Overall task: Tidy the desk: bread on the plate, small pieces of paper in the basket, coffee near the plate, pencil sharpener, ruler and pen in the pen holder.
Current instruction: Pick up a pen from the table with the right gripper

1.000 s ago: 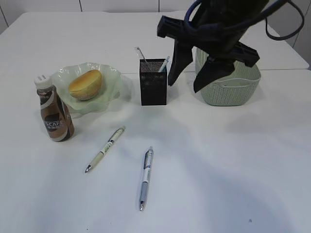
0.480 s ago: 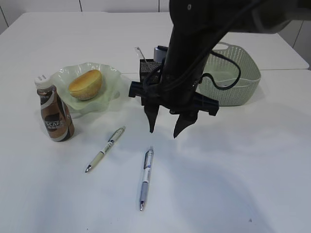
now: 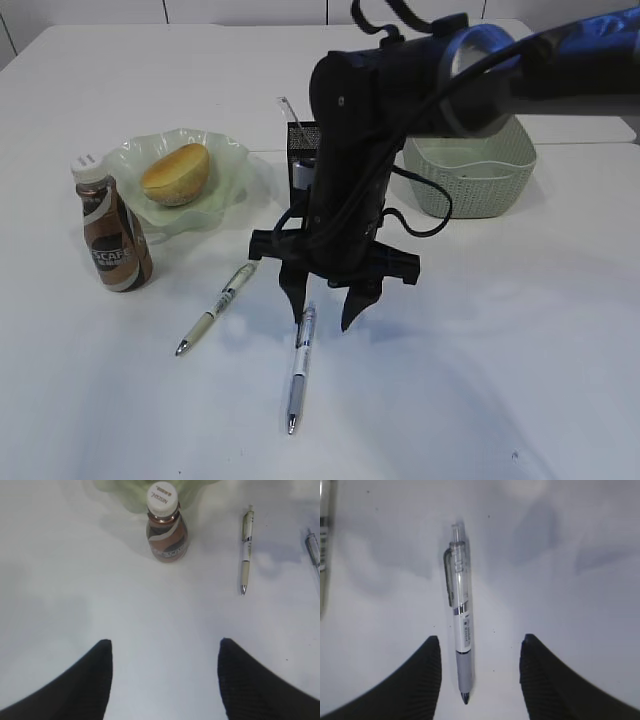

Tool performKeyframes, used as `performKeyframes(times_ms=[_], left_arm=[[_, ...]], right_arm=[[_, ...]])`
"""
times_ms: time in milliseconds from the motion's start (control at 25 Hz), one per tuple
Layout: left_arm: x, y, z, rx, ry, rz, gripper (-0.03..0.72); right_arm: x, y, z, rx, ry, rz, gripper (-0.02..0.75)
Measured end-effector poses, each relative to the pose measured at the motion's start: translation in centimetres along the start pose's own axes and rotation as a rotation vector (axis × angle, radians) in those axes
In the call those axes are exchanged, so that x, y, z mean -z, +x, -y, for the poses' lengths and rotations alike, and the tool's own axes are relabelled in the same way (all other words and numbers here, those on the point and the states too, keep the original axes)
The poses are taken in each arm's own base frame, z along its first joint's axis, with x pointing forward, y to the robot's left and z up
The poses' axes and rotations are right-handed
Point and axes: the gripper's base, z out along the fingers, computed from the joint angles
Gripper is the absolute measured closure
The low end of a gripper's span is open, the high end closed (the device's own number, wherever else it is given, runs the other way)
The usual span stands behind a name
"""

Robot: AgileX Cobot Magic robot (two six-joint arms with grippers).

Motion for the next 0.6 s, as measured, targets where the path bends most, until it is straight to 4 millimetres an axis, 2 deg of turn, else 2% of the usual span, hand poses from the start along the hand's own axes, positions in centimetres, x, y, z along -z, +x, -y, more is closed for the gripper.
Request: performKeyframes(times_ms=[160, 360, 600], left_arm=[[0.0, 0.0, 0.0, 0.000, 0.000, -0.004, 0.222], [0.0, 0.1, 0.0, 0.000, 0.001, -0.010, 0.222], [0.0, 0.1, 0.0, 0.000, 0.001, -0.011, 0.222]], right_arm=[[-1.3, 1.0, -1.1, 0.060, 0.034, -0.001, 0.331], [-2.9, 0.9, -1.8, 0.086, 0.054, -0.002, 0.332], [-3.4, 0.8, -2.3, 0.110, 0.066, 0.015, 0.331]])
